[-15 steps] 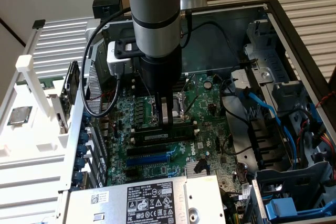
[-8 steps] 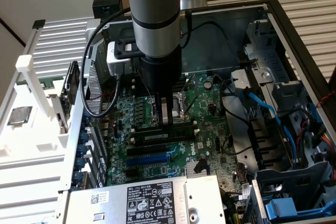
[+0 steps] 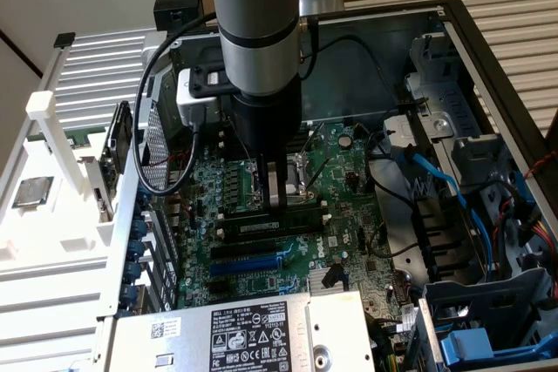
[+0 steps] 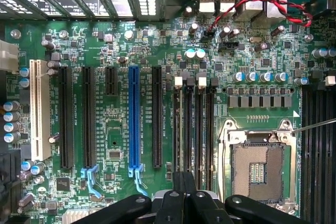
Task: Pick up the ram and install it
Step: 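Press down the ram until it locks into place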
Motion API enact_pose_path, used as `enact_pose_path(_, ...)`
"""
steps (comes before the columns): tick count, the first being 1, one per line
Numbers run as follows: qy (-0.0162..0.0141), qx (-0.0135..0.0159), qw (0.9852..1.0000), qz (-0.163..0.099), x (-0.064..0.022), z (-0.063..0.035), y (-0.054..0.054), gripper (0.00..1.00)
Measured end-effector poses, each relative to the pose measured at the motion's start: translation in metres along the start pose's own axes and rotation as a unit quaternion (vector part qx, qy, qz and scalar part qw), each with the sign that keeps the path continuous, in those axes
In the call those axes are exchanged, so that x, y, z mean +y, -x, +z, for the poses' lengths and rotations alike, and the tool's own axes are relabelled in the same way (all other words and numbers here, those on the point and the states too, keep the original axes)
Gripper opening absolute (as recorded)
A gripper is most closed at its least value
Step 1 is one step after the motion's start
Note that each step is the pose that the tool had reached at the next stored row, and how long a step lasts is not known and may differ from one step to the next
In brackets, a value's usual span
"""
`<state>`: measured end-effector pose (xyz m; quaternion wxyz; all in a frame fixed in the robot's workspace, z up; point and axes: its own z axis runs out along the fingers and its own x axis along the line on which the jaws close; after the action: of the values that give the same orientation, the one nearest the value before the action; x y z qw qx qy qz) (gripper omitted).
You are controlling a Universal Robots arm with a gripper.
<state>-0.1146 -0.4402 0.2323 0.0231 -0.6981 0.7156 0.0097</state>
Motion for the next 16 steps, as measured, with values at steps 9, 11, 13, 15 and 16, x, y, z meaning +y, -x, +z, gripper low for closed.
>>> enact_pose_path(9, 0.0, 0.0, 1.0, 0.0, 0.0, -0.0011, 0.0005, 0.1)
enact_pose_path(11, 0.0, 0.0, 1.0, 0.0, 0.0, -0.001, 0.0022, 0.1)
enact_pose_path(13, 0.0, 0.0, 1.0, 0.0, 0.0, -0.0009, 0.0027, 0.1)
enact_pose_path(15, 0.0, 0.0, 1.0, 0.0, 0.0001, -0.0009, 0.0027, 0.1)
enact_pose_path(16, 0.0, -0.0001, 1.0, 0.0, 0.0003, -0.0006, 0.0027, 0.1)
